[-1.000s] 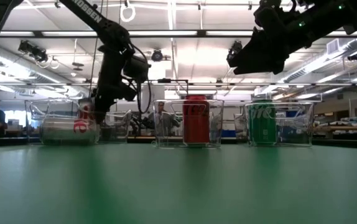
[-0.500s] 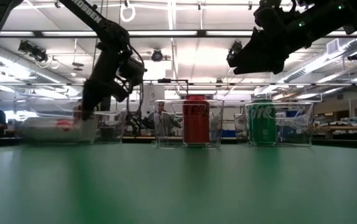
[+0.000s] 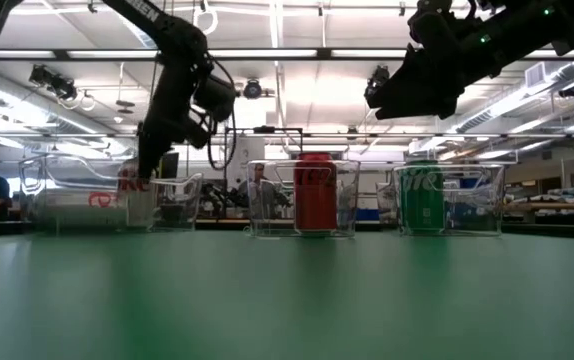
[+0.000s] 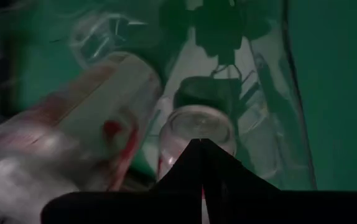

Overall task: Sort soda cans
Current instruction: Put the red-silver soda can into the left transparent bin

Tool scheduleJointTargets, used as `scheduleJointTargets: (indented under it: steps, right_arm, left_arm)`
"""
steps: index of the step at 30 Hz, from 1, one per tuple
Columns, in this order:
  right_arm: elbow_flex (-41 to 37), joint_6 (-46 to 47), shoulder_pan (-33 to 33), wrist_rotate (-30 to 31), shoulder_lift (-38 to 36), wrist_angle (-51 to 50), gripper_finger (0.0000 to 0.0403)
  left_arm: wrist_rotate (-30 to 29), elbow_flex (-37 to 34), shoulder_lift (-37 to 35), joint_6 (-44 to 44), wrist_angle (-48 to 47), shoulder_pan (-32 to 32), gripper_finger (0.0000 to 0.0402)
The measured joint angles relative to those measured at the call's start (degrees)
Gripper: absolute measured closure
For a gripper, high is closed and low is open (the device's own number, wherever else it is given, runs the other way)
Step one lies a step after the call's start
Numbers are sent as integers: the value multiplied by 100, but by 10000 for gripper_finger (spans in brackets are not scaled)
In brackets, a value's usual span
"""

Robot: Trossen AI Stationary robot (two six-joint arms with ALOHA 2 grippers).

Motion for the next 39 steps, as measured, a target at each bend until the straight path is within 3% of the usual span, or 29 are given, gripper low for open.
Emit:
scheduleJointTargets:
  steps: [13, 27, 33, 39]
  right_arm:
    - [0, 16, 35, -2, 0, 0, 157]
    - [0, -8, 31, -2, 0, 4, 156]
    - [0, -74, 31, -2, 0, 9, 160]
    - [0, -17, 31, -2, 0, 14, 156]
  left_arm:
    - [-95, -939, 100, 275, 713, 33, 401]
    - [-593, -436, -480, -312, -584, -333, 401]
    - [-296, -428, -696, -364, -53, -352, 401]
    - [-60, -428, -176, -195, 334, -343, 401]
